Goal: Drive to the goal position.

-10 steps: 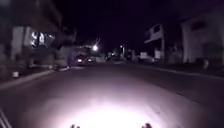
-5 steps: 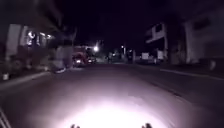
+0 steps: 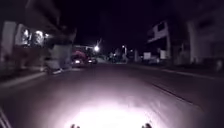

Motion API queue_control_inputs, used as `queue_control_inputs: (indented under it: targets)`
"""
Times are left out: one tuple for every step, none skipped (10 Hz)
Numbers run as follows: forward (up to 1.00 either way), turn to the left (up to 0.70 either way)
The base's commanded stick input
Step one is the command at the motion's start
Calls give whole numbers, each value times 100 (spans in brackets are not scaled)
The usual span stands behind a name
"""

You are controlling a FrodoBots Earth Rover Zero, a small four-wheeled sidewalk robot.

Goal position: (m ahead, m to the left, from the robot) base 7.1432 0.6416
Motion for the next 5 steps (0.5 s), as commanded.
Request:
queue_control_inputs:
  targets:
    - [85, 0]
    - [85, 0]
    - [85, 0]
    - [85, 0]
    - [85, 0]
